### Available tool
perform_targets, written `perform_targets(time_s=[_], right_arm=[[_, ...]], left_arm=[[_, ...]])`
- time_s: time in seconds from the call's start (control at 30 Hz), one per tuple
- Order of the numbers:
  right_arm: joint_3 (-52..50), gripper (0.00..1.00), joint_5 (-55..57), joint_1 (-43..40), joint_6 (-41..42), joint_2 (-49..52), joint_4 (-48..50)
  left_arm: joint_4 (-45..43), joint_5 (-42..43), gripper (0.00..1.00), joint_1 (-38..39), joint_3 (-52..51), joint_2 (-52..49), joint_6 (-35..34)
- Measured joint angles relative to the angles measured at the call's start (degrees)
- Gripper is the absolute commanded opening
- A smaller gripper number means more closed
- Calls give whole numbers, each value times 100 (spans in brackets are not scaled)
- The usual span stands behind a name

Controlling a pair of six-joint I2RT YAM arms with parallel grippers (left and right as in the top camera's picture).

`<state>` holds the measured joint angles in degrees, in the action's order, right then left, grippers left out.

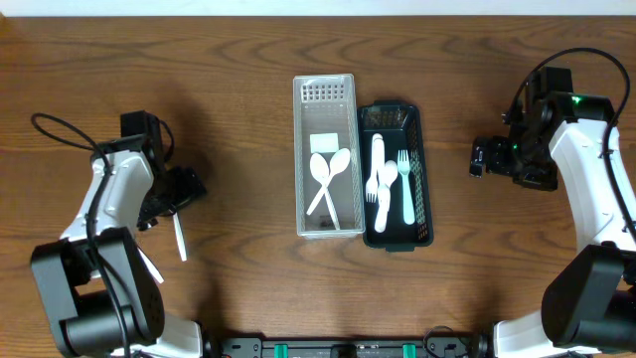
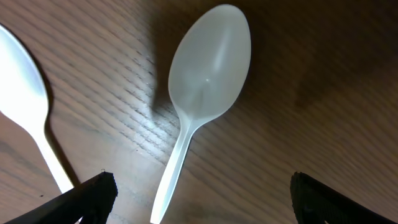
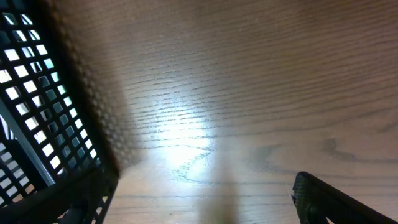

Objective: Pack container
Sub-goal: 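Move the left gripper to another white spoon and grasp it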

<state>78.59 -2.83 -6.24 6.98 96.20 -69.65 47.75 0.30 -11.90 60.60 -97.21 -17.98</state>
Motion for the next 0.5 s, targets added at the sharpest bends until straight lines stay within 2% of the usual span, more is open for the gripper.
perform_targets(time_s=[0.5], right_arm=[[0, 99, -22, 0, 2, 0, -173]], left_arm=[[-197, 63, 92, 0, -28, -111, 92]])
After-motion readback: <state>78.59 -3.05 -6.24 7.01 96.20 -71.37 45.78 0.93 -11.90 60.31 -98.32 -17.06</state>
